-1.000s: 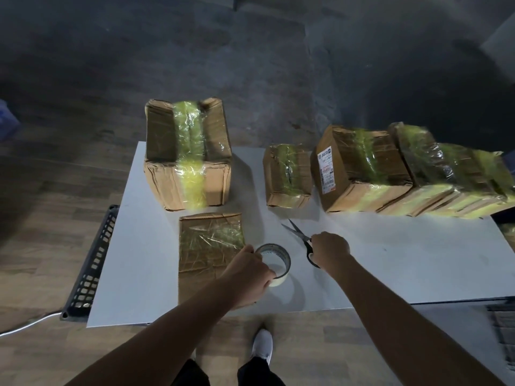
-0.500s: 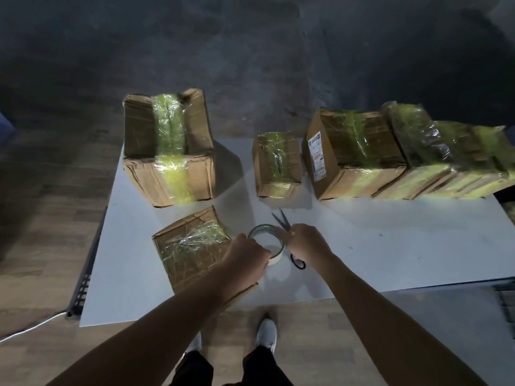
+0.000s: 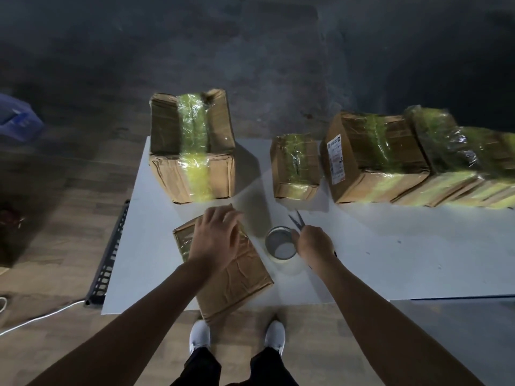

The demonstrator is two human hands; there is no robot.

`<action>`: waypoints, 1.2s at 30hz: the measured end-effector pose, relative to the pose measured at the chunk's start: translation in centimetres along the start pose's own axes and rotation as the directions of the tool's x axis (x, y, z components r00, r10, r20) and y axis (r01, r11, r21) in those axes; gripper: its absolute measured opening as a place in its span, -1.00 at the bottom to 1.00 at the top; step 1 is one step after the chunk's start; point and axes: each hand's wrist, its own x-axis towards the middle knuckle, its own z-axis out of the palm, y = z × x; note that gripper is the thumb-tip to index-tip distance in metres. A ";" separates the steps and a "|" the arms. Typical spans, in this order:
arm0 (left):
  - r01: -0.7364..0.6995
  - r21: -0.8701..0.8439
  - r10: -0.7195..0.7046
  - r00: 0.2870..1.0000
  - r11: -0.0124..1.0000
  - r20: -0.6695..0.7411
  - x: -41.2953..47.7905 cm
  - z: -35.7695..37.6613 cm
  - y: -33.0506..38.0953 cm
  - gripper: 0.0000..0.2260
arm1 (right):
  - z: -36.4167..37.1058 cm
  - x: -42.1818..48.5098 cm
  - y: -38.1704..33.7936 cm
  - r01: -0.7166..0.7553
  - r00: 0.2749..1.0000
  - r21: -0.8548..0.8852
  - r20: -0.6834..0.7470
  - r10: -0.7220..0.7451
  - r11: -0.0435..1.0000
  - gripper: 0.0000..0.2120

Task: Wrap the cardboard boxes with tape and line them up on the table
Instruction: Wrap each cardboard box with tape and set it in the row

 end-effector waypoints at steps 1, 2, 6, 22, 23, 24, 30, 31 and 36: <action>0.046 -0.005 -0.046 0.999 0.999 -0.024 -0.2 -0.2 -0.6 -0.75 | -0.4 -0.2 -0.6 0.010 0.998 -0.056 -0.064 -0.014 0.998 -0.56; 0.093 -0.012 -0.093 0.994 0.996 -0.049 -0.5 -0.3 -1.0 -0.75 | -0.7 -0.2 -1.3 0.043 0.990 -0.083 -0.128 -0.054 0.996 -0.55; 0.263 -0.001 -0.263 0.965 0.965 -0.015 -1.4 -0.1 -3.0 -0.57 | -0.1 -1.1 -5.9 0.367 0.923 0.218 -0.208 -0.324 0.904 -0.56; 0.494 -0.110 -0.468 0.861 0.862 0.199 -1.7 0.3 -4.8 -0.39 | 1.3 -2.5 -11.0 0.146 0.937 0.483 0.213 -0.278 0.863 -0.45; 0.498 -0.143 -0.477 0.865 0.855 0.159 -1.9 0.2 -4.6 -0.44 | 1.1 -2.9 -11.0 0.209 0.937 0.467 0.156 -0.313 0.859 -0.46; 0.510 -0.199 -0.497 0.860 0.837 0.114 -1.9 -0.2 -4.3 -0.50 | 0.7 -3.3 -11.2 0.292 0.931 0.445 0.069 -0.358 0.846 -0.48; 0.627 -0.441 -0.638 0.756 0.642 0.145 -1.5 -4.6 -5.2 -0.65 | -1.6 -5.9 -14.4 0.641 0.688 -0.119 -0.349 -0.636 0.758 -0.41; 0.647 -0.489 -0.656 0.732 0.585 0.185 -1.2 -5.1 -6.0 -0.65 | -1.5 -6.5 -14.9 0.604 0.641 -0.298 -0.370 -0.672 0.739 -0.36; 0.770 -0.490 -0.714 0.604 0.408 0.355 -0.1 -4.8 -7.5 -0.45 | -0.6 -7.0 -16.2 0.605 0.601 -0.510 -0.210 -0.771 0.611 -0.26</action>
